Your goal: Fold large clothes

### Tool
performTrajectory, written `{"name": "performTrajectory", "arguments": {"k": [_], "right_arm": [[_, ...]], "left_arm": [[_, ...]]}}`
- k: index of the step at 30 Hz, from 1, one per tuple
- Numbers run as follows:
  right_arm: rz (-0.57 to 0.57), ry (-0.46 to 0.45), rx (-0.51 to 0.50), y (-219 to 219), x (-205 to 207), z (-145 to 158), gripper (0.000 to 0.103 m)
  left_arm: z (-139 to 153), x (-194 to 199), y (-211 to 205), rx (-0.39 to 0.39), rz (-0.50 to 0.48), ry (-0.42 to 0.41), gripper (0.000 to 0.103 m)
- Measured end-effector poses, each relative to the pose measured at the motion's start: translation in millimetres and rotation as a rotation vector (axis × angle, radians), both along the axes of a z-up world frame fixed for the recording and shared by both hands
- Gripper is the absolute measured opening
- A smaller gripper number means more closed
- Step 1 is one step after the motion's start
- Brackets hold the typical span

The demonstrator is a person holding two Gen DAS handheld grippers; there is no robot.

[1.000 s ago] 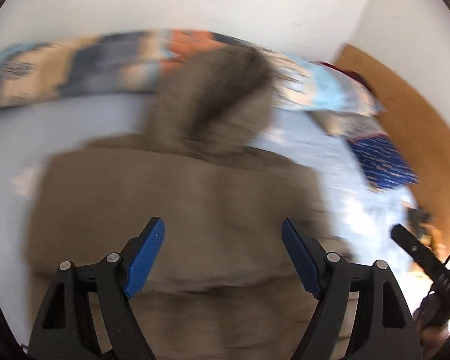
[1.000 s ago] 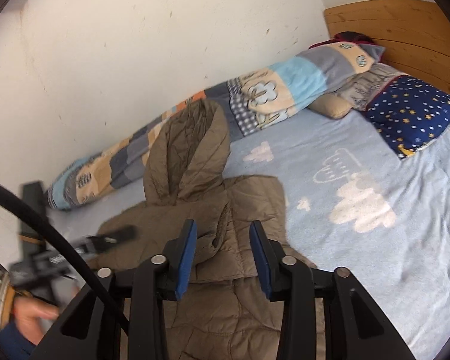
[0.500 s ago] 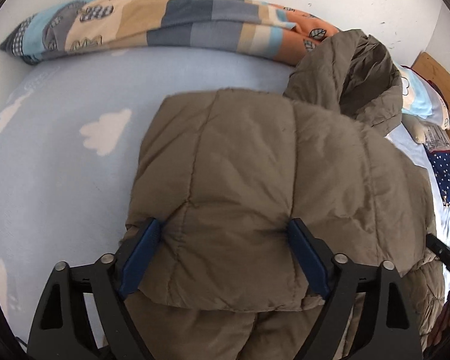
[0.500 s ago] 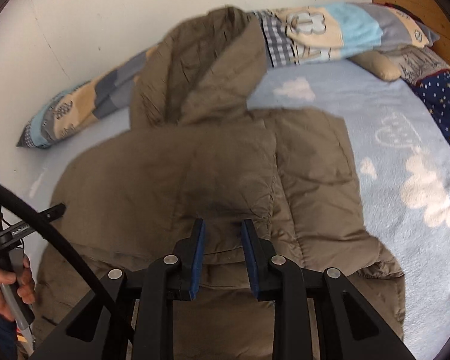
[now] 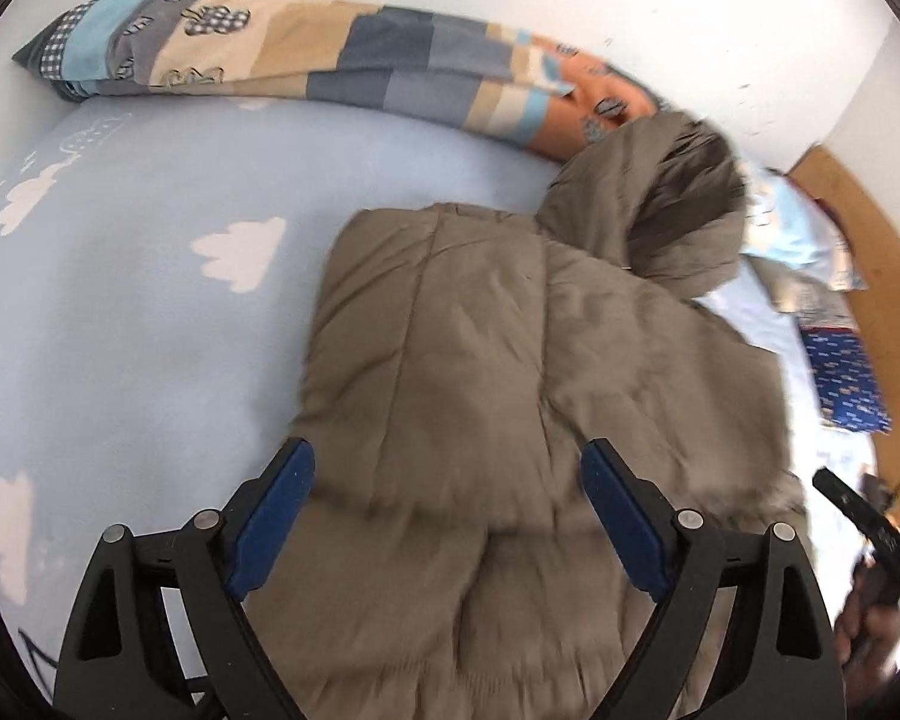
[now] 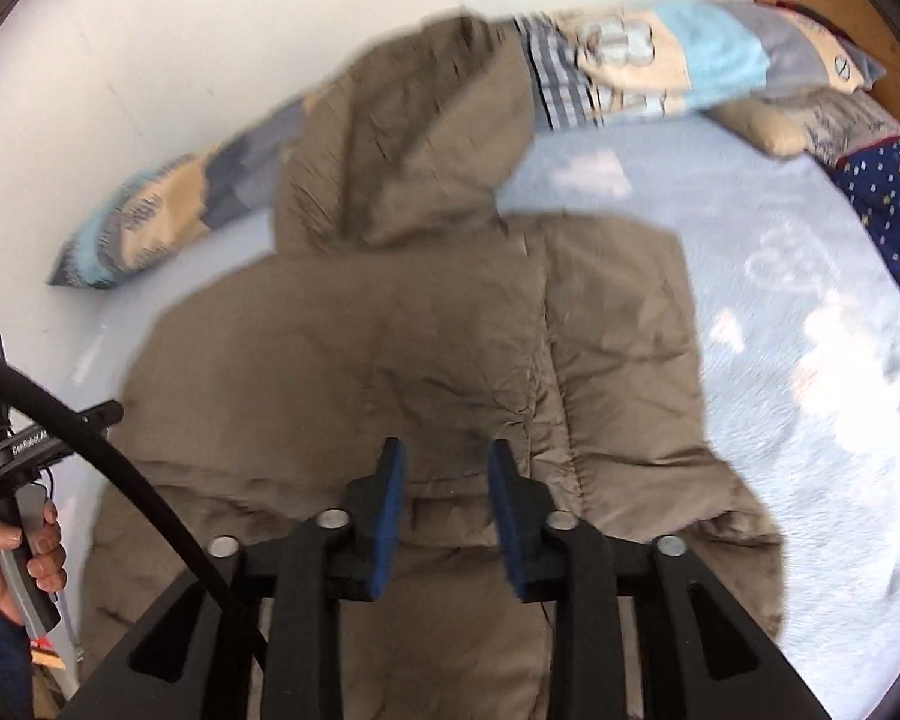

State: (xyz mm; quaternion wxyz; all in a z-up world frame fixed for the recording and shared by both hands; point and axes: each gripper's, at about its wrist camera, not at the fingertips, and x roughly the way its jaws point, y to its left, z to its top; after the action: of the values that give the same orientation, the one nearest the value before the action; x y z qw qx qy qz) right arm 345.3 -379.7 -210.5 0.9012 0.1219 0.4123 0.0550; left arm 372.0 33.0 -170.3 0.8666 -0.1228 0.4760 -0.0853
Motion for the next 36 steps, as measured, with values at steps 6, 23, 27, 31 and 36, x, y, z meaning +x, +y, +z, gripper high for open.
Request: {"name": "performTrajectory", "arguments": {"k": [6, 23, 27, 31, 36], "right_arm": [[0.055, 0.007, 0.069, -39.0, -71.7, 14.4, 0.057], [-0.072, 0.398, 0.341, -129.7, -227.5, -87.0, 0.072], [0.026, 0.422, 0.245, -95.1, -222.8, -91.1, 0.053], [0.064, 0.371, 0.172, -81.2, -232.3, -76.6, 0.021], [0.069, 0.345, 0.097, -70.2, -257.1, -57.4, 0.019]], "left_arm": [[9.9, -95.6, 65.0, -0.039, -0.008, 0.065, 0.091], [-89.4, -235.5, 67.2, -0.012, -0.178, 0.306, 0.09], [-83.1, -250.2, 53.7, 0.035, -0.199, 0.26, 0.052], [-69.0, -275.9, 42.1, 0.027, -0.173, 0.204, 0.026], [-58.8, -315.5, 33.5, 0.028, -0.152, 0.209, 0.024]]}}
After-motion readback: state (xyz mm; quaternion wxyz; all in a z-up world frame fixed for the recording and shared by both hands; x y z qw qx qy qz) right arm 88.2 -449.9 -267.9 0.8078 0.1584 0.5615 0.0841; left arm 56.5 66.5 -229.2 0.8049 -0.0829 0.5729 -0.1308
